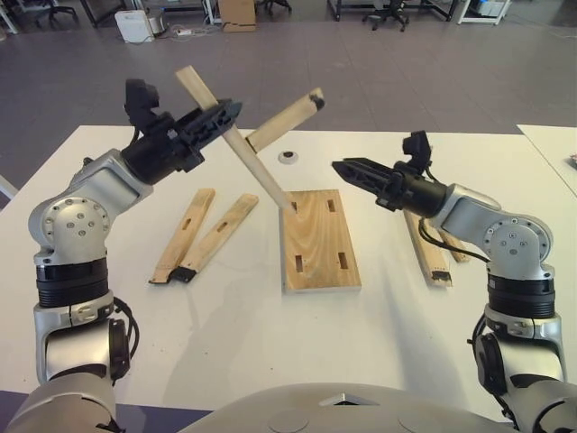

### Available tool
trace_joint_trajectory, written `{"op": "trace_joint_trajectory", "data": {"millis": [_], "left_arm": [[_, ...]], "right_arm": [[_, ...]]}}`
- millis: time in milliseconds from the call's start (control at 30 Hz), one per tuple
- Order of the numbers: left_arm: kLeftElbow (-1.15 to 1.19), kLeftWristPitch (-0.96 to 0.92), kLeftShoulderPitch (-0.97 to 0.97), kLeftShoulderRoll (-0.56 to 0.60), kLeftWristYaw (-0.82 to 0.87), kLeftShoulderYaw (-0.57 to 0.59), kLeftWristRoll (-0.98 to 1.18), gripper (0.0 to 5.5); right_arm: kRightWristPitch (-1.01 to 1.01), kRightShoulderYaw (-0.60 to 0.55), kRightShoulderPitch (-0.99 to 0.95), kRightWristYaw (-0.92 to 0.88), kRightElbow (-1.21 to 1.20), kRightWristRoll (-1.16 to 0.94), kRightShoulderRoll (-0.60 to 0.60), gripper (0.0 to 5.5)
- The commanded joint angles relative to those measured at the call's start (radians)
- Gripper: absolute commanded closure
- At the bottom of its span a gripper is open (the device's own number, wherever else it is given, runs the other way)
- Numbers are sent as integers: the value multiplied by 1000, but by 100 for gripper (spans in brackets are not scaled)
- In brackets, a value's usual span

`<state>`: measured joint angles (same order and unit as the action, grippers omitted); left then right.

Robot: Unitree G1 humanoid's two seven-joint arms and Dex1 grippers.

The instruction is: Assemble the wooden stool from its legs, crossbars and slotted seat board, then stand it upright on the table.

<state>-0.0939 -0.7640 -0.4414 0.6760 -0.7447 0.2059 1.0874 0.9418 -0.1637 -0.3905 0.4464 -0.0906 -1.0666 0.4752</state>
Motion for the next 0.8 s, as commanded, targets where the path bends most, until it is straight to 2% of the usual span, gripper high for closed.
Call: {"op": "trace_joint_trajectory", "data": {"millis": [33, 167, 400, 800], "left_arm": [[-57, 12, 32, 32, -144, -29, -42, 344], [-115, 172, 40, -18, -238, -66, -166, 344], [-104, 321, 74, -84, -355, -142, -290, 344], [-122, 448, 193, -139, -410, -231, -414, 344]], "right_arm": [[-58, -37, -3, 39, 85, 86, 34, 189], [-97, -86, -63, 82, 171, 146, 79, 189], [-117, -118, -107, 130, 227, 206, 97, 189], [-143, -135, -113, 141, 245, 256, 70, 189]]}}
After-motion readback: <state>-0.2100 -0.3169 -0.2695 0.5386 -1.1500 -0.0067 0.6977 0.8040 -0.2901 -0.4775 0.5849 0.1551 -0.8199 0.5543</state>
